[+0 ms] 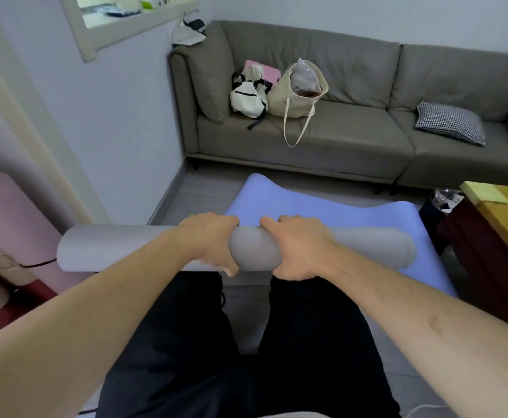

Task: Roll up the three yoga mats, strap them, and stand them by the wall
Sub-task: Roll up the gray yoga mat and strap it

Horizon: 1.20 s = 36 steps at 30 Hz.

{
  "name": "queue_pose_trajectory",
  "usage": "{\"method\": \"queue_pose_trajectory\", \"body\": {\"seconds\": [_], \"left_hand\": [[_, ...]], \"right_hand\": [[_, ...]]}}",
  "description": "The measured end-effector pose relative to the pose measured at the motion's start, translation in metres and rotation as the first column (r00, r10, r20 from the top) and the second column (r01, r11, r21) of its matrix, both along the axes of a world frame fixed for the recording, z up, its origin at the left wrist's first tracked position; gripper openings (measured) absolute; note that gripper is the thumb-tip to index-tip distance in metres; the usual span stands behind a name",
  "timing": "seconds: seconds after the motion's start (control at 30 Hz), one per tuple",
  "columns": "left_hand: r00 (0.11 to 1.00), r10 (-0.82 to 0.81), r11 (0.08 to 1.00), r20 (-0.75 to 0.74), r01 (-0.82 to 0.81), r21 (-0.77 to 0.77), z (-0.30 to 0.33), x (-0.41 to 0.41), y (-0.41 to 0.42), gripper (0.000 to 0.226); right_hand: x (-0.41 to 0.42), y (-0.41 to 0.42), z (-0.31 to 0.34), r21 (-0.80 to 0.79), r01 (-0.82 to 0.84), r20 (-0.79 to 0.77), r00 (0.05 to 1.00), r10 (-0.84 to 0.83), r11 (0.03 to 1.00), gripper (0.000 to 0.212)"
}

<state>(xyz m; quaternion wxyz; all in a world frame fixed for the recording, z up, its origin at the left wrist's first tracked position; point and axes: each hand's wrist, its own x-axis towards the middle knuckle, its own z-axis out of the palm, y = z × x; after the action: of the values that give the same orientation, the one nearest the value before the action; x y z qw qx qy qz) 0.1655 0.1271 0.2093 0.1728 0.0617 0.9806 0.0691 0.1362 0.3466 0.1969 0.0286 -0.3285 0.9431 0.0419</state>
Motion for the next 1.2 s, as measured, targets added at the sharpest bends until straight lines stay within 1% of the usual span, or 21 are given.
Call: {"method": "queue_pose_trajectory", "body": {"seconds": [0.07,0.13,0.17,0.23,0.3,0.37,0.43,0.47,0.5,0.53,0.6,0.67,0.73,0.8,0.9,0.93,1.0,1.03,1.1,1.17,1.2], "left_hand": [[1.000,-0.009,0.999,0.006,0.009,-0.047,-0.005,0.004,0.005,0.066],[0.996,-0.060,0.990,-0.071,0.050,-0.131,-0.018,0.009,0.011,0.076],[0.989,-0.083,0.985,-0.120,0.063,-0.163,-0.025,0.010,0.013,0.080],[0.980,-0.082,0.984,-0.181,0.051,-0.172,-0.034,0.009,0.013,0.078],[0.984,-0.054,0.989,-0.170,0.029,-0.143,-0.032,0.006,0.011,0.072],[0.991,-0.035,0.993,-0.130,0.020,-0.116,-0.026,0.001,0.009,0.071],[0.996,-0.022,0.995,-0.088,0.014,-0.096,-0.022,-0.002,0.007,0.072],[0.996,-0.021,0.996,-0.081,0.014,-0.092,-0.022,-0.003,0.007,0.073],[0.996,-0.022,0.995,-0.085,0.014,-0.095,-0.023,-0.001,0.008,0.074],[0.994,-0.020,0.995,-0.103,0.009,-0.104,-0.027,0.002,0.010,0.074],[0.978,-0.029,0.989,-0.207,-0.002,-0.148,-0.037,0.010,0.012,0.080],[0.949,-0.065,0.976,-0.307,-0.004,-0.219,-0.046,0.018,0.015,0.084],[0.932,-0.084,0.966,-0.352,-0.011,-0.260,-0.051,0.019,0.017,0.081],[0.941,-0.066,0.970,-0.331,-0.017,-0.243,-0.048,0.016,0.017,0.078],[0.969,-0.027,0.983,-0.247,-0.020,-0.184,-0.037,0.007,0.015,0.078],[0.973,-0.021,0.985,-0.229,-0.020,-0.172,-0.033,0.005,0.014,0.076],[0.973,-0.015,0.987,-0.229,-0.022,-0.159,-0.026,0.002,0.012,0.073],[0.972,-0.013,0.988,-0.236,-0.023,-0.150,-0.021,0.000,0.011,0.072],[0.974,-0.004,0.993,-0.226,-0.023,-0.118,-0.008,-0.003,0.007,0.069],[0.987,0.000,0.997,-0.158,-0.012,-0.075,-0.001,-0.005,0.004,0.069],[0.994,0.000,0.998,-0.109,-0.007,-0.061,0.000,-0.005,0.003,0.069]], "right_hand": [[-0.001,0.001,-0.002,-0.012,0.031,0.131,0.991,-0.029,0.999,0.062],[-0.006,0.001,-0.003,-0.024,0.097,0.275,0.957,-0.087,0.995,0.066],[-0.009,-0.001,-0.002,-0.024,0.120,0.318,0.942,-0.106,0.992,0.068],[-0.013,-0.004,-0.001,-0.009,0.123,0.341,0.933,-0.112,0.992,0.070],[-0.008,-0.005,-0.002,0.002,0.108,0.295,0.950,-0.103,0.994,0.071],[0.003,-0.003,-0.009,0.003,0.071,0.127,0.989,-0.071,0.997,0.079],[0.016,-0.002,-0.022,0.018,0.042,-0.055,0.998,-0.041,0.999,0.097],[0.022,-0.001,-0.028,0.032,0.047,-0.108,0.993,-0.043,0.998,0.103],[0.025,-0.001,-0.034,0.037,0.056,-0.141,0.989,-0.050,0.998,0.105],[0.026,-0.001,-0.039,0.033,0.065,-0.160,0.985,-0.059,0.997,0.102],[0.023,-0.002,-0.043,0.016,0.074,-0.175,0.982,-0.070,0.997,0.090],[0.019,-0.001,-0.039,-0.011,0.077,-0.136,0.988,-0.078,0.997,0.082],[0.014,-0.001,-0.036,-0.028,0.078,-0.081,0.993,-0.080,0.997,0.077],[0.010,-0.002,-0.033,-0.029,0.071,-0.045,0.996,-0.072,0.997,0.076],[0.005,-0.003,-0.027,-0.043,0.068,-0.025,0.997,-0.069,0.997,0.077],[0.005,-0.003,-0.025,-0.047,0.062,-0.038,0.997,-0.064,0.997,0.077],[0.008,-0.002,-0.023,-0.048,0.028,-0.131,0.991,-0.034,0.998,0.079],[0.010,-0.002,-0.021,-0.044,0.011,-0.195,0.981,-0.019,0.999,0.084],[0.015,-0.001,-0.018,-0.029,0.000,-0.293,0.956,-0.008,1.000,0.099],[0.019,0.000,-0.016,0.007,0.014,-0.313,0.950,-0.011,1.000,0.112],[0.020,-0.001,-0.016,0.032,0.023,-0.298,0.955,-0.012,0.999,0.113]]}}
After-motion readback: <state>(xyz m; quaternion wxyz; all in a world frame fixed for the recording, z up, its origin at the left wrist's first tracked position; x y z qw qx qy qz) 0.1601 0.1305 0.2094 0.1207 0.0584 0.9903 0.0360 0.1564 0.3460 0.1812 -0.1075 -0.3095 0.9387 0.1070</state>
